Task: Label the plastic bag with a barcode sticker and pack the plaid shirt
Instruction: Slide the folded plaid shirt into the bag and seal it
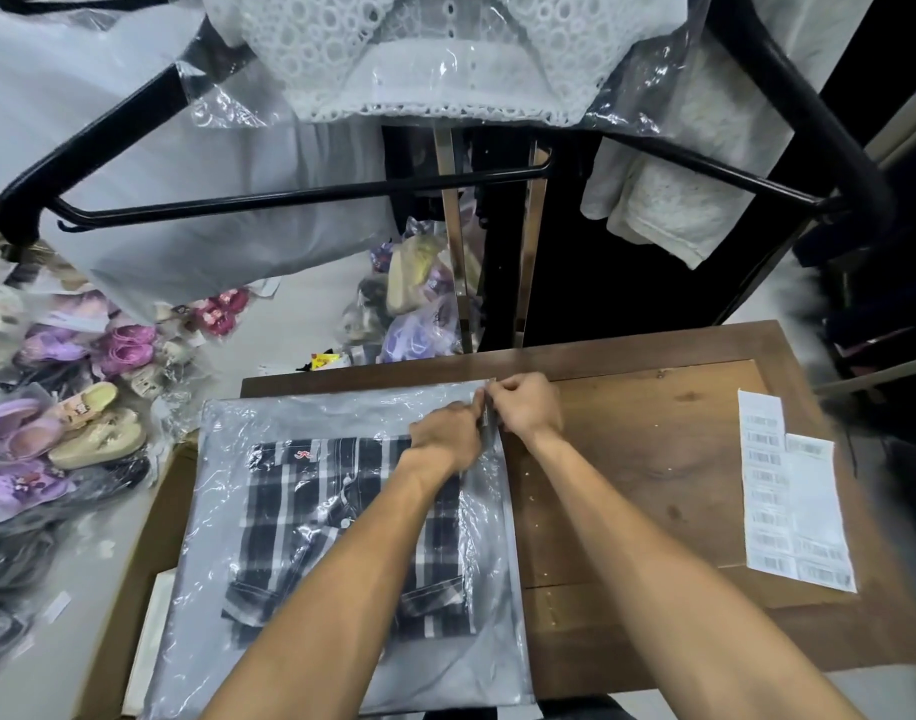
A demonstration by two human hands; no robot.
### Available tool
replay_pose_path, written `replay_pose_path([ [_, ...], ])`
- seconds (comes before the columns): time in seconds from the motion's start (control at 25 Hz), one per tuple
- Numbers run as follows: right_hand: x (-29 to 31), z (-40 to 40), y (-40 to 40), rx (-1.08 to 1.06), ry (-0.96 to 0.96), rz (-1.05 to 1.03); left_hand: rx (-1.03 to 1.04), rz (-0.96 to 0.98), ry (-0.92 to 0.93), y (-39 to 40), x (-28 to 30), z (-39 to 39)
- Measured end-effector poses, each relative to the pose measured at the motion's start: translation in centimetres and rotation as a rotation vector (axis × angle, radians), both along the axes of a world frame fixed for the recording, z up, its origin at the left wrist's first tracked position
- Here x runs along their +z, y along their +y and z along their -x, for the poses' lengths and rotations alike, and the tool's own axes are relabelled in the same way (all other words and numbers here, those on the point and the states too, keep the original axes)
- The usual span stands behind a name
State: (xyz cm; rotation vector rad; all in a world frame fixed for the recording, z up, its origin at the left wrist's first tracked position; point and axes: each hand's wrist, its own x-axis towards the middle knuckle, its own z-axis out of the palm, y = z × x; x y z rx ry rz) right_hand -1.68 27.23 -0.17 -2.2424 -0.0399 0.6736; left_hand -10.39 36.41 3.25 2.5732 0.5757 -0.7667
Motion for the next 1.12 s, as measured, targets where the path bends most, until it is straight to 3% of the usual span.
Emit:
replay_pose_path([
  [0.36, 1.5, 1.5, 0.1, -0.041, -0.084, 0.022, 0.065, 0.079, -0.036, 0.5, -1.1, 0.6],
  [0.56, 1.4, 1.6, 0.1, -0.111, -0.016, -0.013, 0.045, 0.078, 0.004, 0.3, -1.2, 0.2],
  [1.12, 1.3, 4.0, -2.0, -0.072, -0.077, 0.047, 0.054, 0.081, 0.047, 0.5, -1.4, 0.1],
])
